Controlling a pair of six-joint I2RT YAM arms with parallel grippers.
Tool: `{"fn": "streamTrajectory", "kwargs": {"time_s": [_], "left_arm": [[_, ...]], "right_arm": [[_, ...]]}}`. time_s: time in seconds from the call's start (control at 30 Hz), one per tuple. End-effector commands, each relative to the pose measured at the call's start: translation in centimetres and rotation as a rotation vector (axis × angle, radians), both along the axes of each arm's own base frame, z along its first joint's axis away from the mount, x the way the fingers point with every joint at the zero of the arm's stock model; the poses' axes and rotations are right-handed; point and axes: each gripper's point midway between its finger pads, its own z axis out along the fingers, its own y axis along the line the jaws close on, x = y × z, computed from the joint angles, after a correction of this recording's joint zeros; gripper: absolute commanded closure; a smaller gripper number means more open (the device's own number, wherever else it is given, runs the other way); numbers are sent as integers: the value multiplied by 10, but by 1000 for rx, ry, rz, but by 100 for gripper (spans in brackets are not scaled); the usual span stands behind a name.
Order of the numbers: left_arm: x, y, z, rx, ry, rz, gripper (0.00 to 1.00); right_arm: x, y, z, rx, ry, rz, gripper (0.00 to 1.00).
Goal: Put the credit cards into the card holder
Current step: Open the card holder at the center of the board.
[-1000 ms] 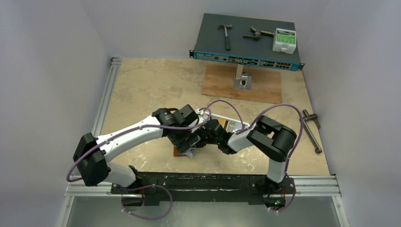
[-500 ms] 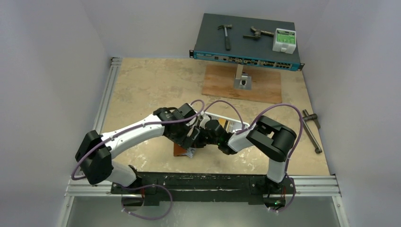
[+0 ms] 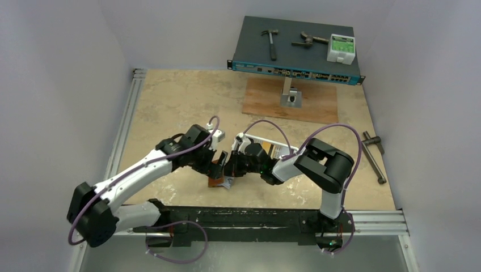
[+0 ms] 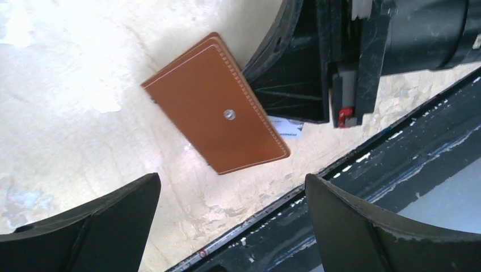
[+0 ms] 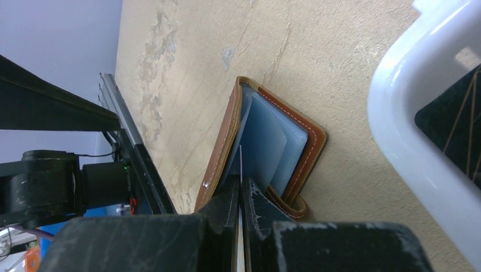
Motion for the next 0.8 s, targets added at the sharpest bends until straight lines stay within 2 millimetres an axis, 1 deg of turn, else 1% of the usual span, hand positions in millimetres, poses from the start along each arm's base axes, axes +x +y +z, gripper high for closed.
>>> {"fn": "streamTrajectory", "kwargs": {"time_s": [0.0,0.03,0.07,0.1,0.13,0.2,0.4,0.5,0.67,0.77], "left_arm": [[-10,9,10,-102,-155,41,0],[-22,1,15,-124,-228,-18,0],[-21,-3,23,-115,-310,-44,0],[-17,-5,23,-110,-320,-29,0],[-7,-1,20,-65,-344,-3,0],[9,4,16,8,-401,-16,0],[16,0,9,77,-382,-29,0],[16,-2,6,89,-365,-41,0],[11,-11,3,42,-321,-25,0],[6,-17,-3,6,-286,-18,0]], "right_arm": [[3,-3,-16,-65,-7,-7,100],[4,-2,-15,-67,-6,-8,100],[4,-3,-15,-68,-8,-11,100],[5,-3,-15,-73,-9,-14,100],[5,-3,-14,-75,-11,-12,100],[5,-3,-12,-78,-13,-10,100],[6,0,4,-53,-47,3,100],[-1,2,14,3,-51,31,100],[-9,3,33,81,-84,73,100],[-13,4,42,118,-109,97,100]]}}
